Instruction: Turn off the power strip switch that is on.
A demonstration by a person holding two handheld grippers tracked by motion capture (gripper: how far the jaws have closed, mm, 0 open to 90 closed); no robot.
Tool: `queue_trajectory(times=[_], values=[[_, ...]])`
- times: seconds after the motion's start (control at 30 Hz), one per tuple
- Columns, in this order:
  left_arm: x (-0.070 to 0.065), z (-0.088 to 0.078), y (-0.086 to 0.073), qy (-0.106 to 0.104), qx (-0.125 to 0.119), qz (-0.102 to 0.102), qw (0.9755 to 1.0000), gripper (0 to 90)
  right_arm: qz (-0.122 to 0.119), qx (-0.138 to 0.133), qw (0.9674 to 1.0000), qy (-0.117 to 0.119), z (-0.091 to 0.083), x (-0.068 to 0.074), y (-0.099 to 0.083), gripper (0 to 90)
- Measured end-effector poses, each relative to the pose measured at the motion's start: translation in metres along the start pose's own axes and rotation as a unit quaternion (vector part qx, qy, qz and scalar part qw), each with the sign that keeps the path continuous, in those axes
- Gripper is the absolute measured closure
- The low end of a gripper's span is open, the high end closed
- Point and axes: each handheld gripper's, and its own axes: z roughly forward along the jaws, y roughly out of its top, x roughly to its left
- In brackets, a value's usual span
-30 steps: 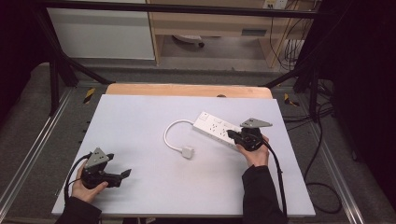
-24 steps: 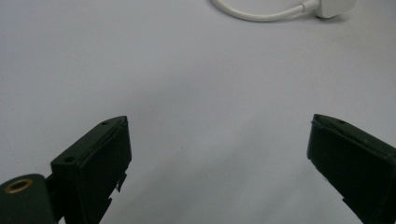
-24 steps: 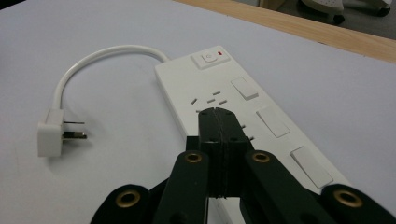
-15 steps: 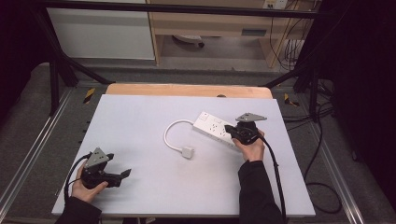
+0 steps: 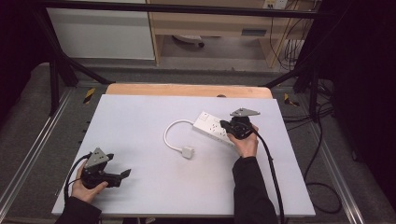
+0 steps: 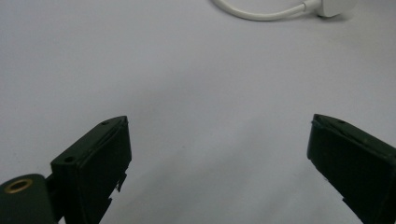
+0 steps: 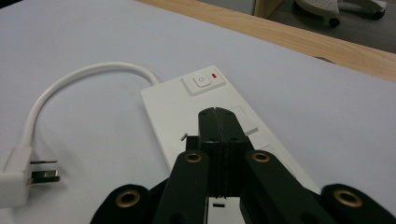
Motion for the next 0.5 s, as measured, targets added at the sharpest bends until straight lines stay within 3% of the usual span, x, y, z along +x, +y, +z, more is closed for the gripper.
queue_trajectory(times=[0.5], values=[[0.0, 0.0, 0.0, 0.0, -0.001, 0.0, 1.0, 6.0, 0.005, 0.017, 0.9996, -0.021, 0.016, -0.009, 0.007, 90.0]])
